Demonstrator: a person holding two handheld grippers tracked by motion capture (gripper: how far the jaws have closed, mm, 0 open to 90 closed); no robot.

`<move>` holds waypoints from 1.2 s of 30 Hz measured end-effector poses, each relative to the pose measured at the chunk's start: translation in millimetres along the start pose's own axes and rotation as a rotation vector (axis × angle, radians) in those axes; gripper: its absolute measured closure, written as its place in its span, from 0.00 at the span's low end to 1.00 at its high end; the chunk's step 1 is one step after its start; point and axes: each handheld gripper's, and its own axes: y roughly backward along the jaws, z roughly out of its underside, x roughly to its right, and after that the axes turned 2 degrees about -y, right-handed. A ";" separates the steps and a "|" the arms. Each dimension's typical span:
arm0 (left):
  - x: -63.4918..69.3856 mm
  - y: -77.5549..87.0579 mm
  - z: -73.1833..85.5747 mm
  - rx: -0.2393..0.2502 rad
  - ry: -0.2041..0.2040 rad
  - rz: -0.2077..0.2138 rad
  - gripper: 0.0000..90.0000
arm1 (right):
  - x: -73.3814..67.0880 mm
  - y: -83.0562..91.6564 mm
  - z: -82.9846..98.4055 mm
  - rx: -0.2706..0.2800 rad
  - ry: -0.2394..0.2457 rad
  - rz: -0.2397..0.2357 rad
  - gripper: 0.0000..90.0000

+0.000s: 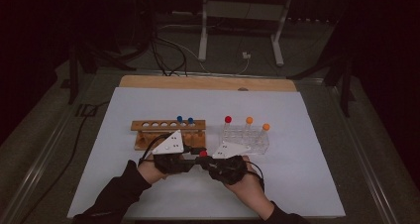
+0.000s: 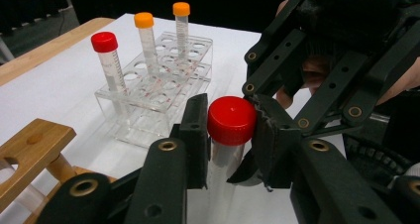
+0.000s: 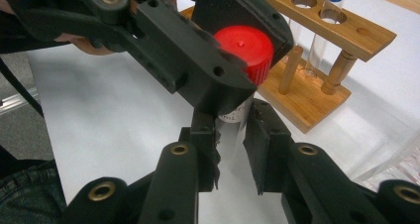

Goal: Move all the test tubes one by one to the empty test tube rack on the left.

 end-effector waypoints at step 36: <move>-34.1 46.4 -13.2 0.043 0.096 -0.235 0.79 | 9.6 13.1 -4.2 0.109 -0.055 -0.003 0.04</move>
